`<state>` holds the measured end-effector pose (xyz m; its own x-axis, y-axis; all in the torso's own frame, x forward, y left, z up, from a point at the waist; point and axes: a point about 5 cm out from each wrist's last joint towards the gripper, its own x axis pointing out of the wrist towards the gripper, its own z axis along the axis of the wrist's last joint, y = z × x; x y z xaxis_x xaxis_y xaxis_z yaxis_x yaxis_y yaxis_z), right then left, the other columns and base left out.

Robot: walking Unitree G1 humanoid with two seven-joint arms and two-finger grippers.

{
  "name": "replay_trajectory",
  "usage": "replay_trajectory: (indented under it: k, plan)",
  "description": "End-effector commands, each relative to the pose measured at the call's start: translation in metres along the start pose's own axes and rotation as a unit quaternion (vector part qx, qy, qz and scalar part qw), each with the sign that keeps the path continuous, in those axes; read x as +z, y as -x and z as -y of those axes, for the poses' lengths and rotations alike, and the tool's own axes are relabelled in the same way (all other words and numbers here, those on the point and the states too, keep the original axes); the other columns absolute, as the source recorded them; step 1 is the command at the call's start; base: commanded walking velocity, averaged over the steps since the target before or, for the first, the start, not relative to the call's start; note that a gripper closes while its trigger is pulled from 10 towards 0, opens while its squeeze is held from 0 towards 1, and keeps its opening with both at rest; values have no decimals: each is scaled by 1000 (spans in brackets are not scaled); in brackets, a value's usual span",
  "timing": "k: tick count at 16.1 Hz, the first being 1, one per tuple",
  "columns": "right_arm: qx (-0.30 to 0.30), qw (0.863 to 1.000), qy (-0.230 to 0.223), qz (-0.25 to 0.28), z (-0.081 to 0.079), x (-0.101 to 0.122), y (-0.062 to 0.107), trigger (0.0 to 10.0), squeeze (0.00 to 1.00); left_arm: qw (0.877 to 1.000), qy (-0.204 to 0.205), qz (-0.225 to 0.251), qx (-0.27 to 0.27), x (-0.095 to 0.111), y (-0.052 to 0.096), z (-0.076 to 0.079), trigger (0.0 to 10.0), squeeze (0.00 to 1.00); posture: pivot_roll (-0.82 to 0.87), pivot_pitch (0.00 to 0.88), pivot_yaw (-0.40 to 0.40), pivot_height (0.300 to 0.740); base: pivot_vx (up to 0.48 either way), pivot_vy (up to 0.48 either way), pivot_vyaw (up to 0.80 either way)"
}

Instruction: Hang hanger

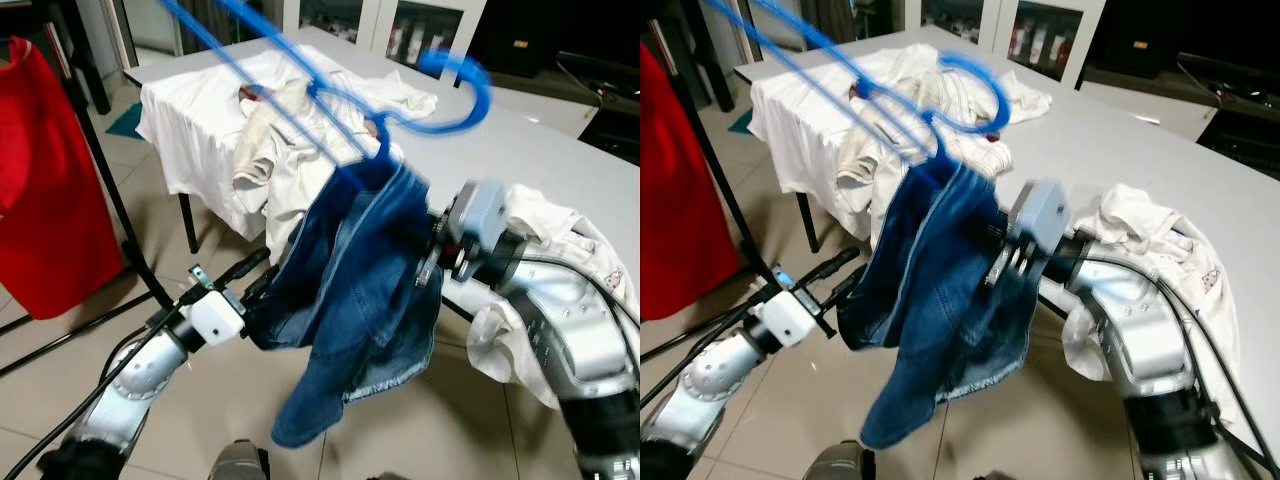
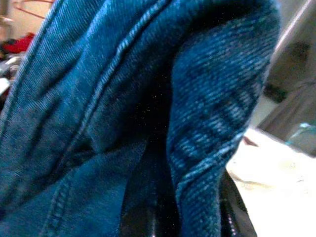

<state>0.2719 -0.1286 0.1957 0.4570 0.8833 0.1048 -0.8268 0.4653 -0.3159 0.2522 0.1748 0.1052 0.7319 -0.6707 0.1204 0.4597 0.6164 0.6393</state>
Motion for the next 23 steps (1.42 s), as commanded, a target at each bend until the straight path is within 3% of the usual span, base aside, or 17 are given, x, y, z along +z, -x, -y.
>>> replay_trajectory:
  k: [1,5,10,13,15,18,23]
  plan:
    - [23,999,-1,27,-5,12,-3,0,0,1000,0,5,-6,4,0,0,10000,0,128,4,-89,710,0,0,0]
    - [45,997,-40,46,-12,17,-6,0,0,1000,14,-3,-11,6,2,11,10000,0,133,3,-92,710,0,0,0]
    - [17,993,-118,20,-26,-16,-5,0,0,999,37,-16,-25,7,7,29,10000,0,142,4,-95,710,0,0,0]
    - [-9,992,-125,-10,-32,-41,-8,0,0,998,55,-24,-29,6,10,37,10000,0,144,7,-92,710,0,0,0]
    - [-22,992,-122,-13,-31,-46,-11,0,0,998,59,-25,-29,6,10,39,10000,0,144,7,-92,710,0,0,0]
    - [-108,989,-100,-8,-14,-55,-21,0,0,996,85,-29,-22,6,11,44,10000,0,156,15,-92,710,0,0,0]
    - [-98,990,-102,3,-14,-56,-20,0,0,993,102,-52,-10,-1,20,52,10000,0,160,21,-99,710,0,0,0]
